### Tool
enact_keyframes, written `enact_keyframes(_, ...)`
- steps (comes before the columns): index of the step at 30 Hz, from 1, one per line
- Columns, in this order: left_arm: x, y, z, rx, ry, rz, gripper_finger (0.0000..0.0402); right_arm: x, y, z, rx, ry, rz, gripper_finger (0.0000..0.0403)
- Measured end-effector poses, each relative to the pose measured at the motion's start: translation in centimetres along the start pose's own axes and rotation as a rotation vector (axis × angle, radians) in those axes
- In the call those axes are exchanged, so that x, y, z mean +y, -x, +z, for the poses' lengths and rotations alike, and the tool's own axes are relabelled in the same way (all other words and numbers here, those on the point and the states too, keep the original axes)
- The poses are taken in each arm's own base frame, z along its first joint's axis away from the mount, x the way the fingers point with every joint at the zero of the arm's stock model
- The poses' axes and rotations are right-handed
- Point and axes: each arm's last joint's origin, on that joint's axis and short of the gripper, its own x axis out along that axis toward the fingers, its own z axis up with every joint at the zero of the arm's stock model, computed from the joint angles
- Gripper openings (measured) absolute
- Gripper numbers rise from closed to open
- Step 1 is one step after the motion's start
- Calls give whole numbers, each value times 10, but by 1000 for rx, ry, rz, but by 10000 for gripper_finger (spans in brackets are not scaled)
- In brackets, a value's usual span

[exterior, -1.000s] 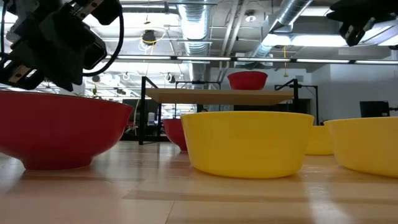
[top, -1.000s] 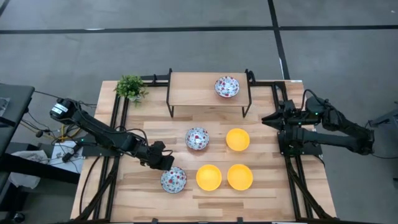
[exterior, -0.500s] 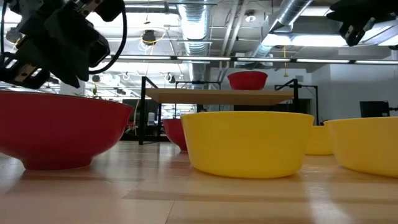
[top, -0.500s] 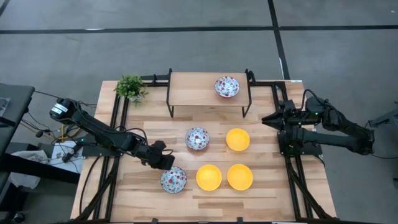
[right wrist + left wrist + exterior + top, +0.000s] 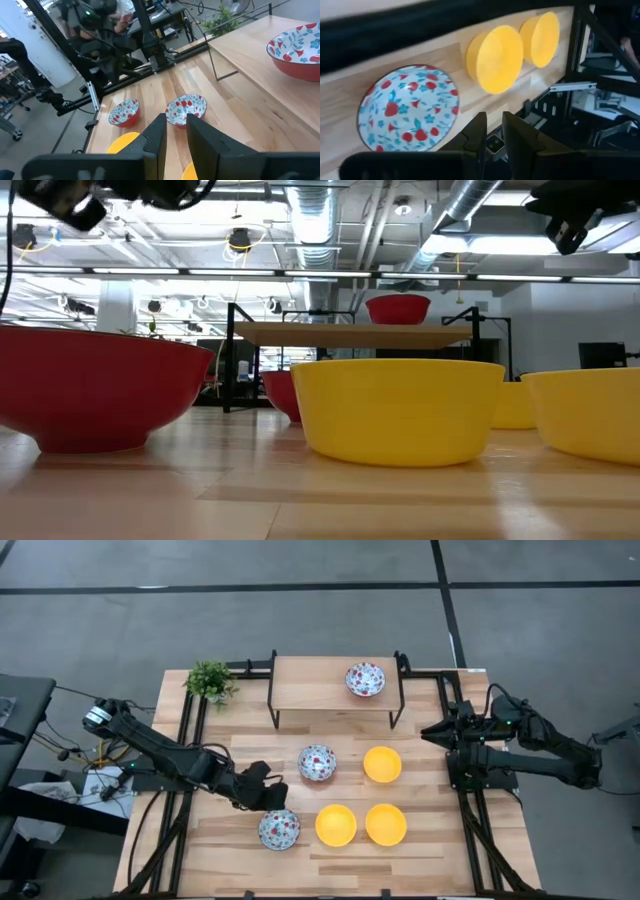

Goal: Pick & Place Mini bowls
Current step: Stack the bottom white bowl on top of the white bowl on the shelf

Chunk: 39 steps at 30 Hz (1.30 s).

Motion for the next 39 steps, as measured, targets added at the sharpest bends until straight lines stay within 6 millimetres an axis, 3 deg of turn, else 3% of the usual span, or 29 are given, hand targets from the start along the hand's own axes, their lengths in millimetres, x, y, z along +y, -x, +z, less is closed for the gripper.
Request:
enact_keyframes(3,-7,-4,-1,-34,-7,117,61,0,0,0,0,0,0,64)
enact_keyframes(9,19,-24,-4,71,35,497,61,0,0,0,1,8,-1,64)
enact_keyframes(31,21,-35,-4,30,13,517,62,0,0,0,1,0,-1,64)
enact_keyframes(39,26,-36,-7,60,9,533,118,0,0,0,1,-1,-1,64)
